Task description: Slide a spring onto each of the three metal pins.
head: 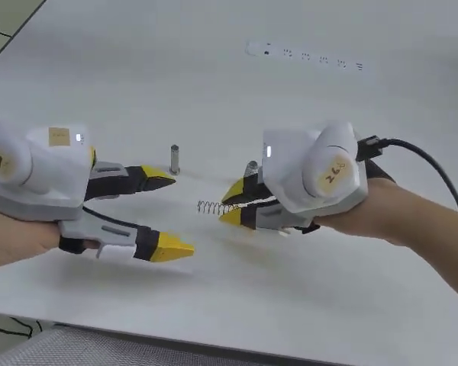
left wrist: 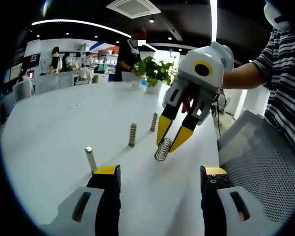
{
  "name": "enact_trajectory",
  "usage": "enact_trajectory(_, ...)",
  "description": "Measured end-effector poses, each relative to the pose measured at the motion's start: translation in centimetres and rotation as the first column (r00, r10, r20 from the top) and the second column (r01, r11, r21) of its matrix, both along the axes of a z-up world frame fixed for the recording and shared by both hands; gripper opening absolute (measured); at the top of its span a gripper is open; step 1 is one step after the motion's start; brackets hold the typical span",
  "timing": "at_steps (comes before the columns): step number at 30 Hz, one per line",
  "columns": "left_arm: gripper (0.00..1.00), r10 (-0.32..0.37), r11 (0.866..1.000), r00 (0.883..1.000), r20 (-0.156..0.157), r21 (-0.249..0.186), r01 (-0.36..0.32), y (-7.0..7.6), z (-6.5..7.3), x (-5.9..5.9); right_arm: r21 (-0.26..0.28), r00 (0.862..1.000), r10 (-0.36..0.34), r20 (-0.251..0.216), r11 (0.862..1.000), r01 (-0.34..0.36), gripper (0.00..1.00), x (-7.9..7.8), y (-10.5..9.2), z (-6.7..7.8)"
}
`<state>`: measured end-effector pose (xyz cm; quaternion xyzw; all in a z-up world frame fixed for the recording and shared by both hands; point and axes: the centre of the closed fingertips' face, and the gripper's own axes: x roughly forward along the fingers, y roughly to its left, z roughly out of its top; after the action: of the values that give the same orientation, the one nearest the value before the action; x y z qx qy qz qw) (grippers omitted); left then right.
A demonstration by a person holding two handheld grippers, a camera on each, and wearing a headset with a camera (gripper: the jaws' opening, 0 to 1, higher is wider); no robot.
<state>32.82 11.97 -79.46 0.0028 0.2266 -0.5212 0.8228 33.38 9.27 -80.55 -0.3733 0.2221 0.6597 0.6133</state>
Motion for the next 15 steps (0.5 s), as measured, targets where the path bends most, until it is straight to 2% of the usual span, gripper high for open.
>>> enact_trajectory(10, 0.42, -0.05, 0.996, 0.999, 0.02, -0.071, 0.052, -1.7, 1.1, 0.5, 0.011, 1.0, 0.003, 0.014, 1.0, -0.003, 0.13, -0.4, -0.2, 0.9)
enact_trajectory(15, 0.36, -0.082, 0.994, 0.996, 0.037, -0.075, 0.085, -2.6, 1.2, 0.5, 0.024, 1.0, -0.006, 0.014, 1.0, 0.006, 0.13, -0.4, -0.2, 1.3)
